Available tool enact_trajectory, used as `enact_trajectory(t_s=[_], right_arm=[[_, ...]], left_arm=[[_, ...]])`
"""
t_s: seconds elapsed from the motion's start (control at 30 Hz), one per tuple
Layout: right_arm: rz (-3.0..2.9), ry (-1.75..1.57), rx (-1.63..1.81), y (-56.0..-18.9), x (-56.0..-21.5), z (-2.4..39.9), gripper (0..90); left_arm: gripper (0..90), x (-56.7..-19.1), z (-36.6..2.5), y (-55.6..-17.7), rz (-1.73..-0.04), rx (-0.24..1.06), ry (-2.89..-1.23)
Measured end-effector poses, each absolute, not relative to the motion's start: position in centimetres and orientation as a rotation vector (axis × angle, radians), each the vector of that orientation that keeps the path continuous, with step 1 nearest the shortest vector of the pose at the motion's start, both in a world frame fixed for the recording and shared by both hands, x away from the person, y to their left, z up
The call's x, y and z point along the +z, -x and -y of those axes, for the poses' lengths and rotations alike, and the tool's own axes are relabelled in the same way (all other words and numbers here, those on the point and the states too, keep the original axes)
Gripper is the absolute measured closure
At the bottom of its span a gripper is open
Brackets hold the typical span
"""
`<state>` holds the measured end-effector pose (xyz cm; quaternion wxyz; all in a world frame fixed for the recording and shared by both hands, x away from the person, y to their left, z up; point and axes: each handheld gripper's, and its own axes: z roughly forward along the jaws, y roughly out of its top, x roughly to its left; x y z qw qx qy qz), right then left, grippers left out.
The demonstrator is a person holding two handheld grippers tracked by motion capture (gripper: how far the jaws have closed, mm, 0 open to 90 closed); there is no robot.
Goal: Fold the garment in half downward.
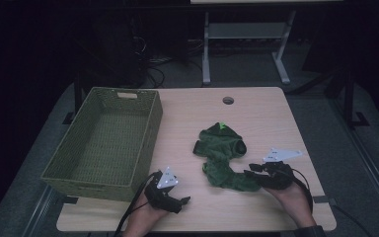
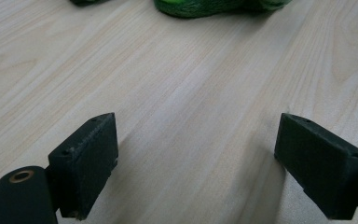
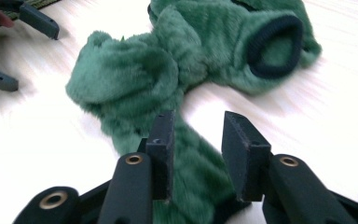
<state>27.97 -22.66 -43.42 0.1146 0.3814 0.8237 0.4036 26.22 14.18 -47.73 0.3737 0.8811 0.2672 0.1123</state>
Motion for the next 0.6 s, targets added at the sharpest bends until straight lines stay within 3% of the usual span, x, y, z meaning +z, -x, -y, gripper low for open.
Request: enact_trajectory(t_s=[0.37,0.6], right_arm=[[-2.393,-1.196,1.150,-25.1,-45.0,26.3,63.1],[-2.442,-1.217,1.136,-24.3,-46.2,26.4,62.8]], left_arm=[[12.4,-47.7,-14.2,-26.2,-0.684,0.286,-2.257],[12.4,-47.7,-14.2,-26.3,-0.683,0.286,-2.258]])
